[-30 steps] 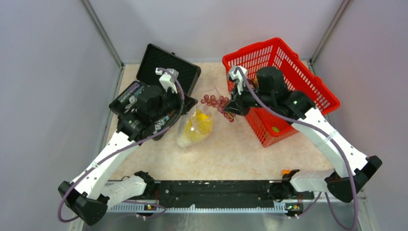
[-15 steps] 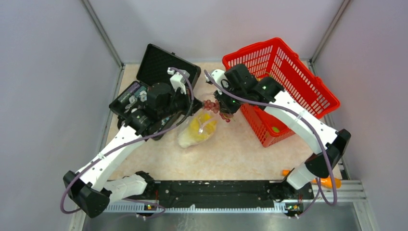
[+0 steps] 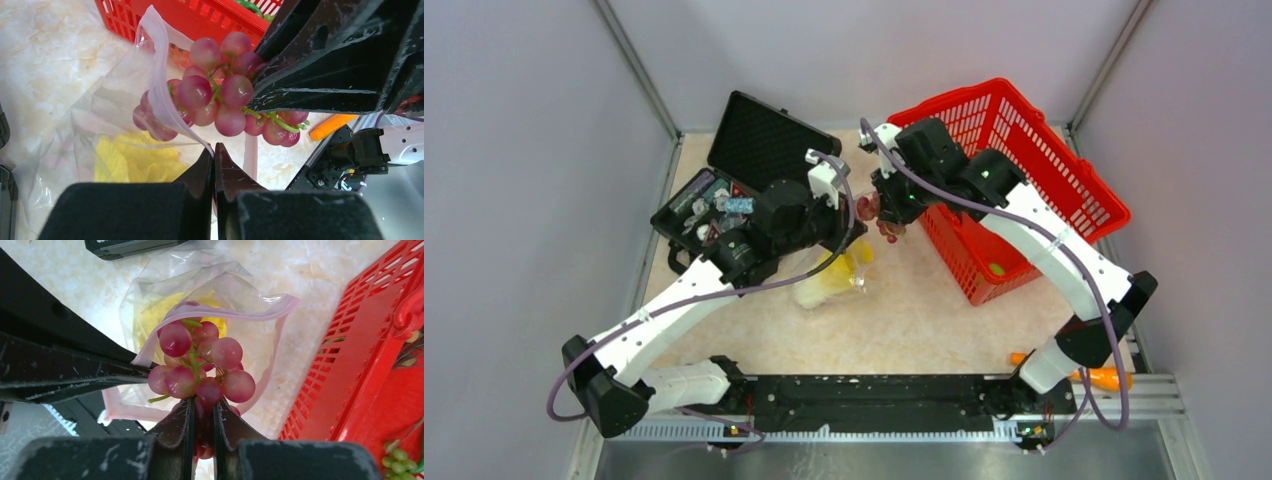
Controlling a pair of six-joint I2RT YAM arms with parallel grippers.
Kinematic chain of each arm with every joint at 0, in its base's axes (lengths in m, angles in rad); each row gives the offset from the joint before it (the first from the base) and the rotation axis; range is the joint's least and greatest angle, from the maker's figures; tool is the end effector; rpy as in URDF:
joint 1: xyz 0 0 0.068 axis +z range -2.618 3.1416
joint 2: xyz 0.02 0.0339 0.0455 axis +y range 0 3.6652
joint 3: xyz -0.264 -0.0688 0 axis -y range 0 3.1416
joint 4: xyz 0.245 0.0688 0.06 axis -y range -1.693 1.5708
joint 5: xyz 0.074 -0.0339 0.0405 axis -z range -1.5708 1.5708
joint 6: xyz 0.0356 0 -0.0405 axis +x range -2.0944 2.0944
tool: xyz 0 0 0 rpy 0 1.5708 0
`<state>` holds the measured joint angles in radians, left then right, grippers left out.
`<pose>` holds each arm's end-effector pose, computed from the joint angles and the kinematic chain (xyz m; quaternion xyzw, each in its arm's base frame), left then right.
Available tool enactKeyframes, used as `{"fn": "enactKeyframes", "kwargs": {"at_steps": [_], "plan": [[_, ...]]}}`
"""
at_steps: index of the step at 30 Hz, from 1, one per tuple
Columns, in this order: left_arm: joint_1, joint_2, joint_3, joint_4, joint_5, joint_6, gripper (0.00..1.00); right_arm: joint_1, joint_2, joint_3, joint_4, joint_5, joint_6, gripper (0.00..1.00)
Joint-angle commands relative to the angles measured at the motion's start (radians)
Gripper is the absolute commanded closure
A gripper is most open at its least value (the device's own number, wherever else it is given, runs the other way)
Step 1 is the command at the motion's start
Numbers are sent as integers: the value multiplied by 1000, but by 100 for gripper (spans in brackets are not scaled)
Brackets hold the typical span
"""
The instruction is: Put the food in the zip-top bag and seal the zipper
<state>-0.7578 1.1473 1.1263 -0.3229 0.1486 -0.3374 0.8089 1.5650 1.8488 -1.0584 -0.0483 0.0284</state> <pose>0.1856 -0.1829 0.3722 0.2119 0.7885 -0.3507 0.4586 0.2163 0.2292 0.4271 -0.3592 0.8487 0.1779 0.3450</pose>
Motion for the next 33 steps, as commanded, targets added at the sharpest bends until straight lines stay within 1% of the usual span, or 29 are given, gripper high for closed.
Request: {"fn": "enactKeyframes", "kwargs": {"at_steps": [1, 4, 7, 10, 12, 13, 16, 17, 18, 19, 21, 22, 25, 27, 29, 32, 33], "plan": [[-21, -5, 36, 22, -15, 25, 100, 10, 29, 45, 73, -44, 64, 98], [-21, -30, 25, 36, -47, 18, 100, 9, 67, 53, 41, -10, 62, 99], [-21, -46, 18, 45, -54, 14, 100, 9, 88, 57, 46, 17, 66, 98], [-21, -49, 18, 49, -47, -3, 100, 9, 91, 67, 77, -17, 77, 96], [-22, -57, 9, 55, -81, -20, 100, 9, 92, 69, 87, -72, 71, 96], [-21, -63, 5, 59, -107, -28, 100, 9, 94, 68, 85, -76, 69, 93], [-21, -84, -2, 72, -139, -26, 100, 9, 97, 70, 84, 36, 86, 89], [-21, -89, 0, 73, -139, -22, 100, 8, 95, 64, 94, 74, 92, 79], [-21, -93, 3, 73, -138, -19, 100, 7, 89, 58, 111, 78, 94, 68], [-21, -98, 3, 73, -155, -17, 100, 7, 81, 51, 136, 64, 94, 64], [-21, -111, -1, 73, -189, -15, 100, 7, 60, 25, 194, 10, 86, 62], [-21, -119, -6, 74, -205, -18, 100, 6, 47, 10, 235, -6, 83, 59], [-20, -148, -23, 76, -268, -25, 100, 6, -16, -71, 323, 17, 81, 43], [-20, -158, -24, 75, -310, -28, 100, 6, -71, -130, 380, 35, 65, 37], [-18, -166, -24, 76, -347, -33, 100, 6, -149, -196, 444, 42, 48, 35], [-18, -181, -35, 97, -383, -43, 100, 6, -279, -313, 583, 44, 24, 34], [-17, -186, -41, 109, -392, -44, 100, 5, -323, -363, 637, 74, 18, 34]]}}
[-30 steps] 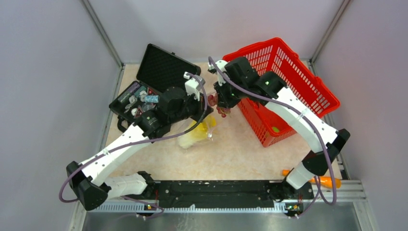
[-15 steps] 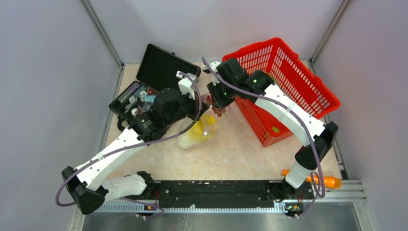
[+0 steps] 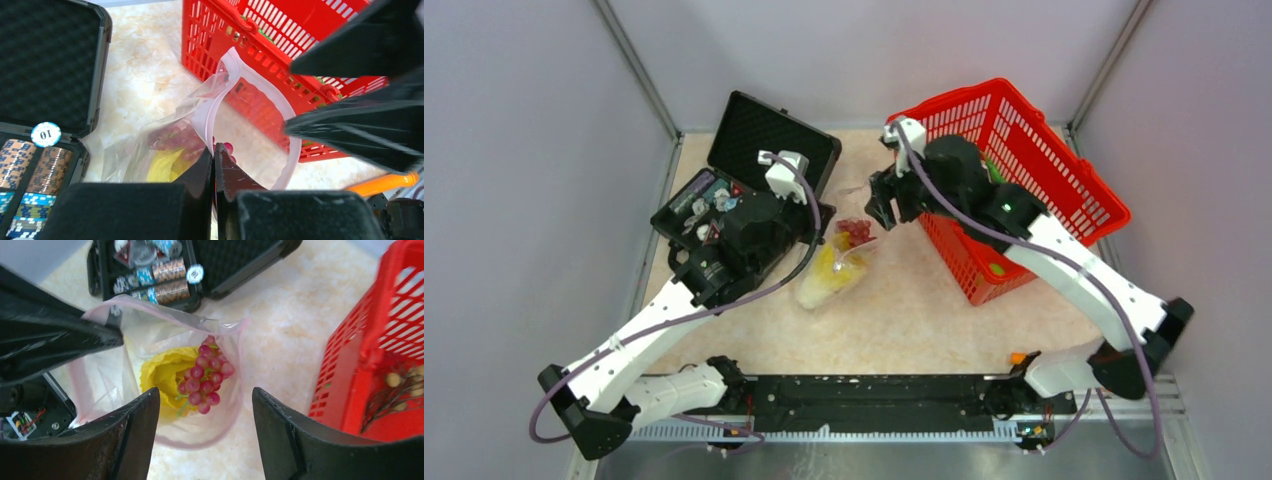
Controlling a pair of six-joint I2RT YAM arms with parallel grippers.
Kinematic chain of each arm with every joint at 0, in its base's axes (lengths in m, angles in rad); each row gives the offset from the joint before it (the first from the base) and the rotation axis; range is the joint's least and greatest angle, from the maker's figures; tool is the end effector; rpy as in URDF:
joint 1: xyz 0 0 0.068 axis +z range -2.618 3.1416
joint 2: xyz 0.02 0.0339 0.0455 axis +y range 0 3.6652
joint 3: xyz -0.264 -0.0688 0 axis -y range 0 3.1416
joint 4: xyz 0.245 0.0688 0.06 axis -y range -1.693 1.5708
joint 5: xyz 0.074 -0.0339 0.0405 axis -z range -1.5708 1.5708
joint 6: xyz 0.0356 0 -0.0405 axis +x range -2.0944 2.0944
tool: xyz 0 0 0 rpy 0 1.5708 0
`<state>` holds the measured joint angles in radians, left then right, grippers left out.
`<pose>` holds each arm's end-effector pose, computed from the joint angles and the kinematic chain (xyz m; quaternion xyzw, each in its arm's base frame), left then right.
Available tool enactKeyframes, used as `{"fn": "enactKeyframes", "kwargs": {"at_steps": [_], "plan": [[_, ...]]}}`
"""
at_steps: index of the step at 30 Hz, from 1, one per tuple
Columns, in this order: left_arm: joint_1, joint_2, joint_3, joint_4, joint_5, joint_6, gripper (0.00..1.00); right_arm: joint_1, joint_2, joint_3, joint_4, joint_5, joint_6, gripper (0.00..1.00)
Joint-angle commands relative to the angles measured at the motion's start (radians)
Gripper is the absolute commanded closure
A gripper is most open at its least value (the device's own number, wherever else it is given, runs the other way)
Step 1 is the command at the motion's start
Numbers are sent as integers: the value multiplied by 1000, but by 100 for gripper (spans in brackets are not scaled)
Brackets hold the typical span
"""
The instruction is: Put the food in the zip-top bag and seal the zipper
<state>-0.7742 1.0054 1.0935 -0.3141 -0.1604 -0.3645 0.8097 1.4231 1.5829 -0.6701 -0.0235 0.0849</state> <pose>0.1639 -0.1523 0.3933 0.1098 0.7737 -0.2819 0.5567 0.2126 0.2244 0.4193 -0.3114 0.8045 0.2279 0.4516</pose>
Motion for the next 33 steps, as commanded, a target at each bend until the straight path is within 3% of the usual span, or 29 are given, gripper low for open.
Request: {"fn": "enactKeyframes", "kwargs": {"at_steps": [1, 7, 12, 15, 20, 25, 33], "plan": [[0, -47, -14, 110, -91, -16, 100, 4, -232, -145, 310, 80, -39, 32], [1, -49, -8, 101, -109, -12, 100, -47, -442, -387, 562, 342, -10, 27], [1, -56, -27, 105, -101, -25, 100, -238, -363, -293, 340, 400, 120, 27], [1, -55, -27, 104, -89, -22, 100, -381, -286, -235, 229, 314, 147, 28], [2, -51, -23, 99, -60, -17, 100, -578, -163, -199, 189, 192, 145, 36], [3, -53, -26, 98, -46, -14, 100, -667, -18, -174, 133, 62, 125, 41], [3, -34, -12, 90, -25, -11, 100, -674, 162, -178, 198, -207, 133, 21]]}}
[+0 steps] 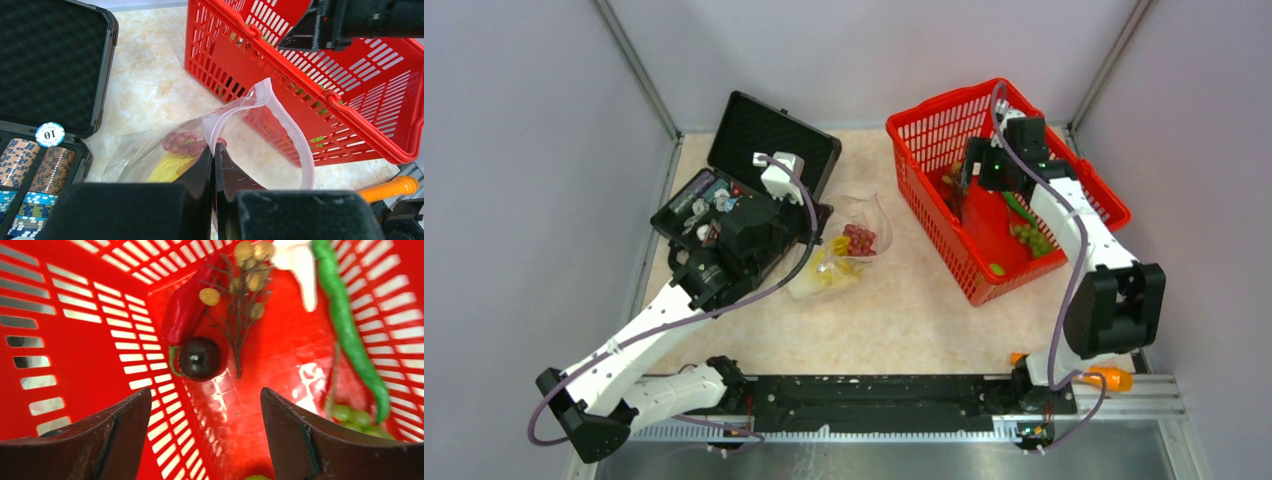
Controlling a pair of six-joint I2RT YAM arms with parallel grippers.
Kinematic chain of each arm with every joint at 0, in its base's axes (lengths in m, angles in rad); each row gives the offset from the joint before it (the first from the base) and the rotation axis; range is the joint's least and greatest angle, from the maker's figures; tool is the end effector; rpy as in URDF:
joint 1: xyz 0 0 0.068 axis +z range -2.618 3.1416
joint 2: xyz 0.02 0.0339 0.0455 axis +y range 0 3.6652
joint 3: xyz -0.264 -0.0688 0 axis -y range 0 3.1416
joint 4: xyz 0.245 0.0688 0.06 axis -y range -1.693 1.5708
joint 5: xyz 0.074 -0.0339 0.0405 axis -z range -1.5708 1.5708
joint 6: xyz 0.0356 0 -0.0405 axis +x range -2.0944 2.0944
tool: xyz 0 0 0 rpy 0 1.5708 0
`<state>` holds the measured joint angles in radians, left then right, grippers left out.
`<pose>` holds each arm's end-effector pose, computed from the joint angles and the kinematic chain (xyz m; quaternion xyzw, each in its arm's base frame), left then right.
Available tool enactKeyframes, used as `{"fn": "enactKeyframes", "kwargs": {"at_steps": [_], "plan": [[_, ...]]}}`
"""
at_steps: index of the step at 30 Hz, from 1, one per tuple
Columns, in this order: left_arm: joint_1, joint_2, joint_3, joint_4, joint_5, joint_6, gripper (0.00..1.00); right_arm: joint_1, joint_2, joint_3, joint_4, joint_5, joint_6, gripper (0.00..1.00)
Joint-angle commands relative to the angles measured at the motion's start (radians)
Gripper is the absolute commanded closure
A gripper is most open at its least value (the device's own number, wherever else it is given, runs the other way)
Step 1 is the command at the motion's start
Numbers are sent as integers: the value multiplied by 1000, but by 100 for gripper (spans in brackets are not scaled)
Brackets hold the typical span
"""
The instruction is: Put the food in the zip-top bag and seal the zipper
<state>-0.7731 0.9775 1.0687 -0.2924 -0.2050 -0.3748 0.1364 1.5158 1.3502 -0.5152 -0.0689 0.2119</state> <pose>0.1608 -0.1468 0.3927 0.0890 0.7681 -0.2751 0.5714 0.3386 0.0489 0.3270 0.0192 0.9020 0.1052 0.4183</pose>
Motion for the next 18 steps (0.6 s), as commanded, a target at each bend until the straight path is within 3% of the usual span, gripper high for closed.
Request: {"fn": "enactKeyframes", "kwargs": {"at_steps": [1, 7, 18], "plan": [[1, -7, 12, 68, 21, 0, 100, -1, 106, 80, 26, -155, 4, 18], [1, -19, 1, 62, 15, -1, 100, -1, 326, 246, -119, -78, -28, 16], [1, -1, 22, 56, 30, 8, 100, 31, 566, 407, -236, -110, -125, 16]]}}
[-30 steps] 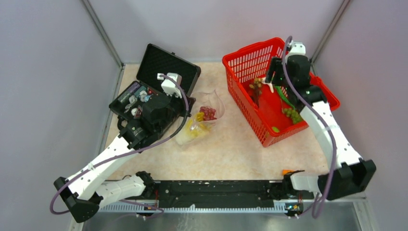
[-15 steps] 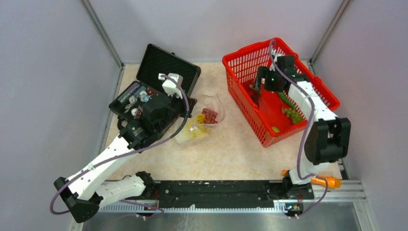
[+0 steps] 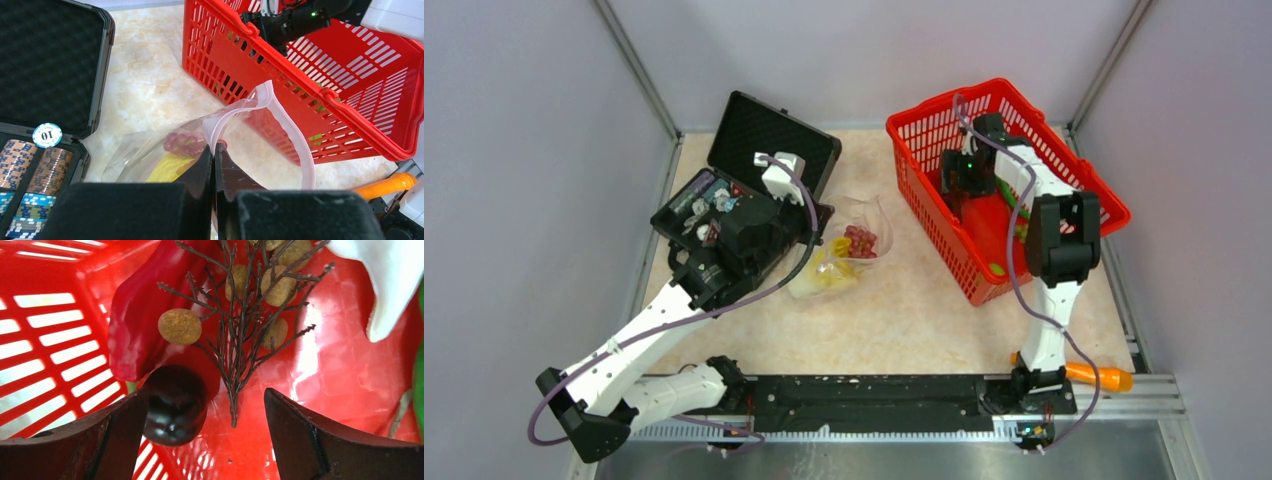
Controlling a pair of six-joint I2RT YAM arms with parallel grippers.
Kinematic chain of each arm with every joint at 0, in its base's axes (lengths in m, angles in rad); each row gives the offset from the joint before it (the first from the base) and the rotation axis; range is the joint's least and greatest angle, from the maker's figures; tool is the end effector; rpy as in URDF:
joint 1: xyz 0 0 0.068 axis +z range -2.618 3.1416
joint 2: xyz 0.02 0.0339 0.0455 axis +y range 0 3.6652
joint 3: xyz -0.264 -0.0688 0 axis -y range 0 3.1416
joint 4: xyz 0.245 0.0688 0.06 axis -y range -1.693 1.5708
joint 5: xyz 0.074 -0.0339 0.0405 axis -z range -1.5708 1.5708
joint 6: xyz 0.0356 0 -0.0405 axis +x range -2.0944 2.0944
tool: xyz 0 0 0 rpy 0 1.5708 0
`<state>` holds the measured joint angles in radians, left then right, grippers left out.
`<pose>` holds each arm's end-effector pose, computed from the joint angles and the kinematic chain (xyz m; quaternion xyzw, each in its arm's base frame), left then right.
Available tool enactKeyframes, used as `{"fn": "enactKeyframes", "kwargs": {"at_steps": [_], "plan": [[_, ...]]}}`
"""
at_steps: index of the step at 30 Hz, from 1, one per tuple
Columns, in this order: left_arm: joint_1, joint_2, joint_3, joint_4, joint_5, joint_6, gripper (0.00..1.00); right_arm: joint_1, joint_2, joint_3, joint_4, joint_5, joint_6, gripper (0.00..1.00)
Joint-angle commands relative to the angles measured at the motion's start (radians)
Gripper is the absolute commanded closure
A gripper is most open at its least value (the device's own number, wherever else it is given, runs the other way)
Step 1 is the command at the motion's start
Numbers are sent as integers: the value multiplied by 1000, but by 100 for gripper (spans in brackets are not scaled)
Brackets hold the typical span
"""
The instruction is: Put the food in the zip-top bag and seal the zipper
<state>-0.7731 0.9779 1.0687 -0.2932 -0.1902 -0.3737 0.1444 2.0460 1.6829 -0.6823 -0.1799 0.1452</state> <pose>0.1606 -0.1473 0.3925 0.0942 0.7680 -0.2795 0.5685 0.4402 0.0705 0.2230 -0.0229 0.9618 0.1232 0.2434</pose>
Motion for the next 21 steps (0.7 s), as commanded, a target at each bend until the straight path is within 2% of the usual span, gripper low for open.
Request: {"fn": "enactKeyframes", "kwargs": {"at_steps": [1, 3, 8, 11, 12, 14, 15, 17, 21], "plan": [[1, -1, 22, 57, 16, 6, 100, 30, 46, 72, -67, 15, -66, 16], [1, 1, 22, 57, 18, 4, 100, 37, 73, 65, -61, 34, -68, 18], [1, -3, 22, 54, 18, 4, 100, 37, 69, 1, -19, 40, -34, 44], [3, -1, 23, 52, 17, 7, 100, 37, 13, -55, 41, 48, -17, 67], [2, 0, 25, 52, 18, 7, 100, 36, -15, -73, 52, 51, -14, 69], [2, 2, 27, 53, 22, 6, 100, 34, -59, -102, 76, 67, -3, 79], [2, 3, 27, 54, 23, 7, 100, 35, -86, -119, 96, 70, 0, 80], [2, 3, 27, 53, 24, 7, 100, 31, -140, -152, 130, 79, 8, 93], [2, -1, 22, 51, 20, 7, 100, 14, -257, -238, 211, 119, 42, 100]]}}
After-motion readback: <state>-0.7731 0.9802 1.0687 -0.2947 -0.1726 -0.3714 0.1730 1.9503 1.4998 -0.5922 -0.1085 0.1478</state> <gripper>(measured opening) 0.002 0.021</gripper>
